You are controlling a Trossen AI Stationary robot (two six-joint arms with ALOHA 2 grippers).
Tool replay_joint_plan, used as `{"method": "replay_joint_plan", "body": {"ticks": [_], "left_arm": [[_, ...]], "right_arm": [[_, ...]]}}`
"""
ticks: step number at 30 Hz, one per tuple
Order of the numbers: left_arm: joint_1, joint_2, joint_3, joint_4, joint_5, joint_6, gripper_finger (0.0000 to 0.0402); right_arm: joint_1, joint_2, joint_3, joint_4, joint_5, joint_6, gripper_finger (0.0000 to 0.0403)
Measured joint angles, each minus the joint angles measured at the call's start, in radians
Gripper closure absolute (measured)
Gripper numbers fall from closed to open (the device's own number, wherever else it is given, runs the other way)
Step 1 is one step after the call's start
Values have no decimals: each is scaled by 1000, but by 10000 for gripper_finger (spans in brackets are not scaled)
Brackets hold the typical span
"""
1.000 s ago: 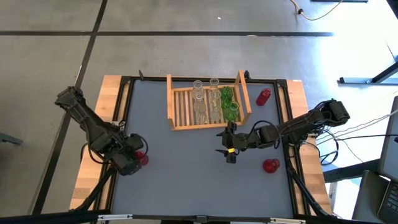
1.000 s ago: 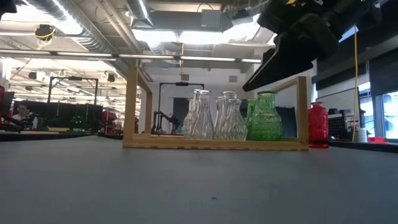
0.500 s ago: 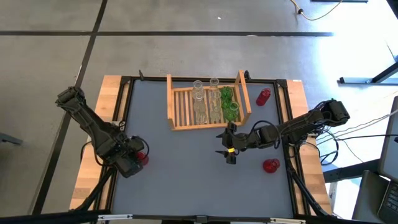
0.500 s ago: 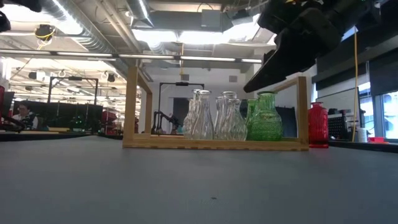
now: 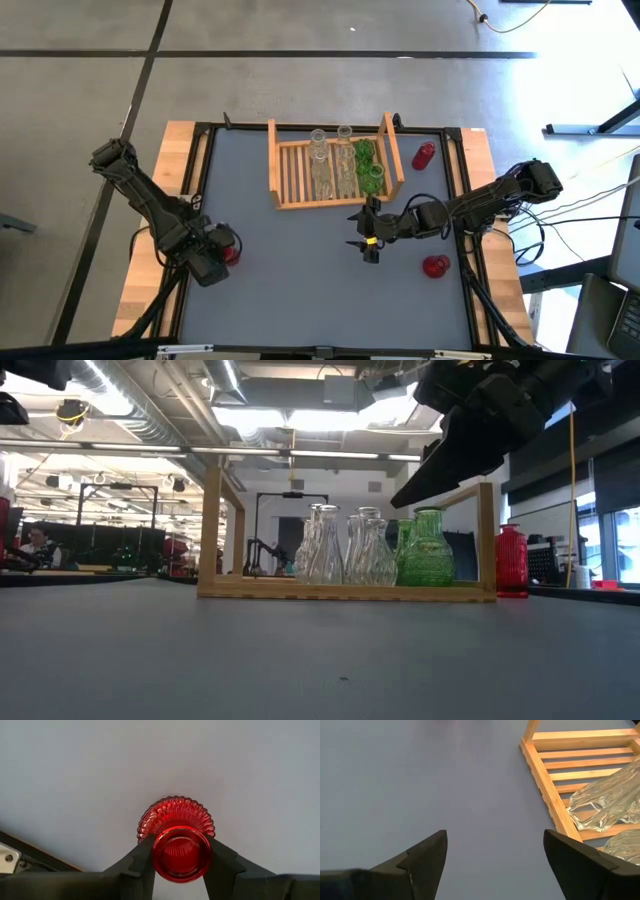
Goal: Sort vases onto shelf
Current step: Put the red vase on the shelf
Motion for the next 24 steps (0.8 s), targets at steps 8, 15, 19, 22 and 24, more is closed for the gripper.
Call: {"method": "replay_joint_plan", "body": {"ticks": [8,15,19,22,24], "left_arm": [[2,4,53,4,-63,61,286],[30,4,152,55,-128,183,283],[87,4,193,138,-132,325,282],[149,4,212,230,-120,460,282],[191,4,222,290,-103,552,282]], "right_arm": [[0,0,0,0,36,26,89],[0,0,0,0,36,29,89],[0,0,0,0,36,29,89],[0,0,0,0,36,29,89],[0,0,0,0,36,29,89]]}}
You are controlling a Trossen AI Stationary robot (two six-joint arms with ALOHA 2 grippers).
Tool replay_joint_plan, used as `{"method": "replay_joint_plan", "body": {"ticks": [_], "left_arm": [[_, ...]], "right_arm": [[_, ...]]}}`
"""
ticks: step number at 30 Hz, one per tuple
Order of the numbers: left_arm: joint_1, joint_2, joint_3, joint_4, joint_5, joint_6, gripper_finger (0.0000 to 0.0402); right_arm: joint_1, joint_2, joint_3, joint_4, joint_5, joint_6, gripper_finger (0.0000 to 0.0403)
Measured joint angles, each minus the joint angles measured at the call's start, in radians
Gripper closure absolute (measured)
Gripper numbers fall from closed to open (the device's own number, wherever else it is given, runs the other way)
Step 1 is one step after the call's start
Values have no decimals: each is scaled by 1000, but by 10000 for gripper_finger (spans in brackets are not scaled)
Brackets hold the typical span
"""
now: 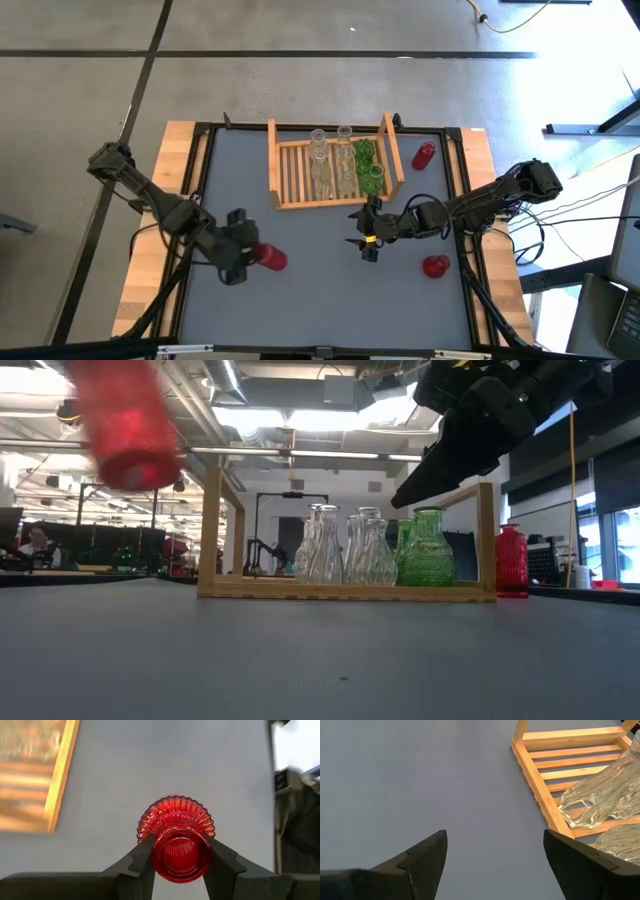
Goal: Sort vases onto shelf
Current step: Put the red vase on the shelf
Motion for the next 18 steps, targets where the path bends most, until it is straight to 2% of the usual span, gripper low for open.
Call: {"method": "replay_joint_plan", "body": {"ticks": [3,8,15,18], "left_arm": [[70,0,18,65,37,113,282],[197,0,81,71,90,237,281],[376,10,229,-11,95,374,281],[458,22,285,-59,102,383,280]], "right_arm": [[0,0,0,0,0,-2,89],[0,0,0,0,0,-3,89],[0,0,0,4,0,-3,89],[0,0,0,4,0,-9,89]]}}
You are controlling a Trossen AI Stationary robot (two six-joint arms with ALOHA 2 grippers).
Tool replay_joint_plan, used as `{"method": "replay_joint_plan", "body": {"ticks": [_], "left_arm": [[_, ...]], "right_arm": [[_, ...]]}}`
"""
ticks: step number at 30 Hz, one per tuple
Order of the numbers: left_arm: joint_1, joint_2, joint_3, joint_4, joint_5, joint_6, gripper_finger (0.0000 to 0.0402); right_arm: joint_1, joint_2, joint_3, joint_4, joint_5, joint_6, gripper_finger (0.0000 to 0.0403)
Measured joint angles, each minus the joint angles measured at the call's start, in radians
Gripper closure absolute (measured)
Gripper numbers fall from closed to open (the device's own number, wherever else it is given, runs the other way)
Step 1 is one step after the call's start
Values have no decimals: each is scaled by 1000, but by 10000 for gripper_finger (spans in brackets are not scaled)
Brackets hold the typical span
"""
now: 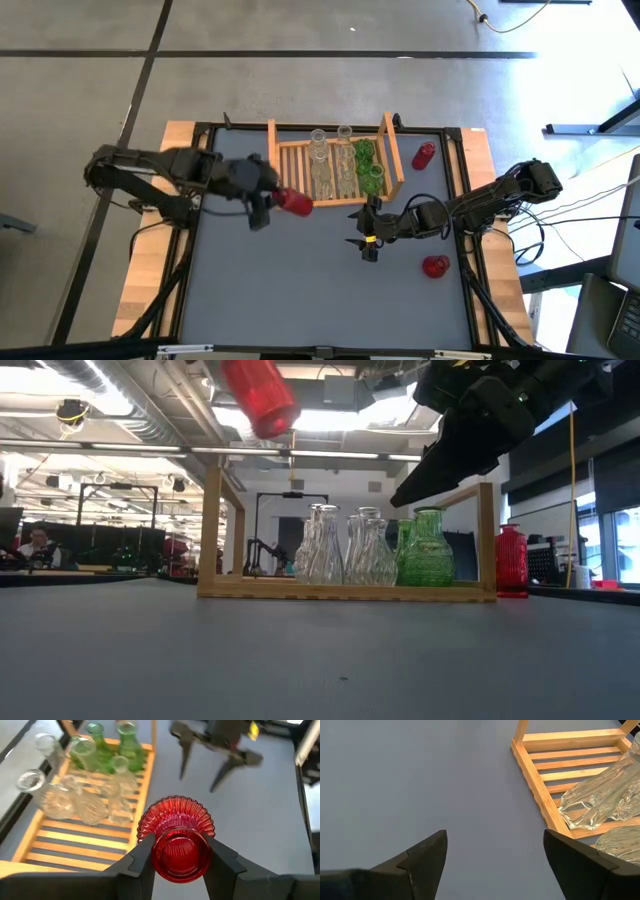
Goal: Sort vases onto shelf
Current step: Put the red vase on the shelf
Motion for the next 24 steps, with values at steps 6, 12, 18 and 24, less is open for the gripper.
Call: {"method": "replay_joint_plan", "body": {"ticks": [6,12,18,24], "left_arm": [[150,46,119,-114,66,57,280],[294,131,229,-192,73,154,280],[446,237,245,-190,151,257,280],[549,341,245,-185,171,300,280]], "right_arm": [[0,0,0,4,9,-3,89],[0,0,0,7,37,-11,89],[0,0,0,7,44,-32,89],[0,0,0,4,45,-52,89]]}}
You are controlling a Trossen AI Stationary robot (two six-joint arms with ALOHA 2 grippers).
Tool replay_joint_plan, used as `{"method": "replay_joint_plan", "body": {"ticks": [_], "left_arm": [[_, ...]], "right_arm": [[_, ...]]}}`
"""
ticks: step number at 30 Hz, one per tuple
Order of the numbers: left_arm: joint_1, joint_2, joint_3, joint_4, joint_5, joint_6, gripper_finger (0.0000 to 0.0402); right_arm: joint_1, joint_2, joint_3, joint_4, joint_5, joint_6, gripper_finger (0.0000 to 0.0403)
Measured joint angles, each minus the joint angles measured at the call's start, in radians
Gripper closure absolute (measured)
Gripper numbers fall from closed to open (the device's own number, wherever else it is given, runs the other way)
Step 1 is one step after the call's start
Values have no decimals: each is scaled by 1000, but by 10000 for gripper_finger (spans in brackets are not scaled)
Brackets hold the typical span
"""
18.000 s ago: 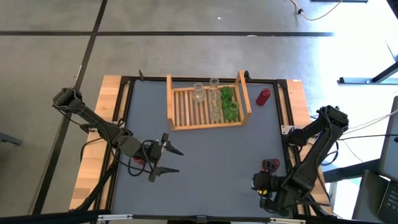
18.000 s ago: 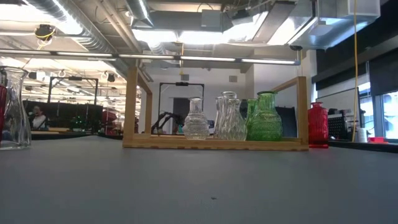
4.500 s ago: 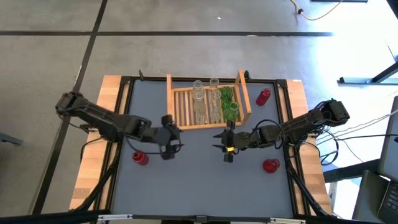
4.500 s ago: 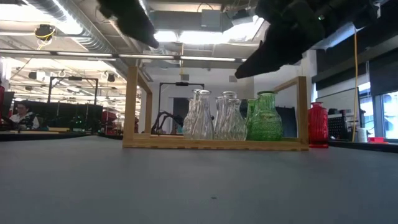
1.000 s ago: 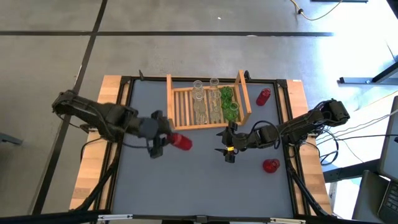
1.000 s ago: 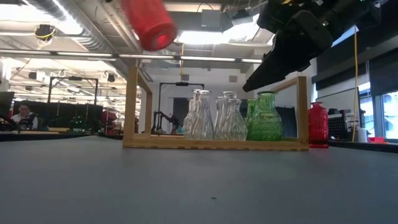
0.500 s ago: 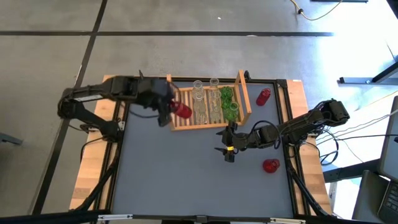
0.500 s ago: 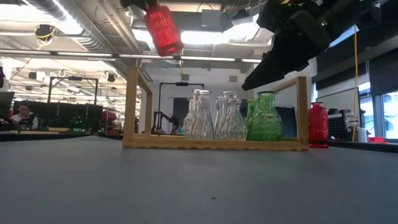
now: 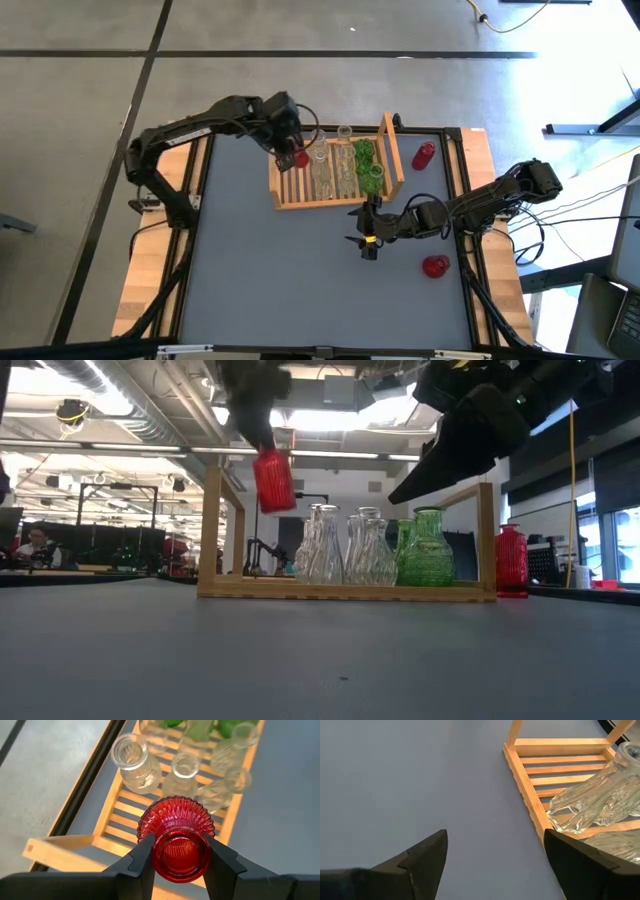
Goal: Sort vases onto shelf
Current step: Put the red vase on the shelf
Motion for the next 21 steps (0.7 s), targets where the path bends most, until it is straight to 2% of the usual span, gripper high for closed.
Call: {"method": "replay_joint_plan", "body": {"ticks": [8,21], "left_arm": [[91,104,0,14,0,45,280],[153,230,0,52,43,95,280]], "right_arm": [[0,0,0,0,1,-16,89],[0,0,0,46,0,-59,89]]}}
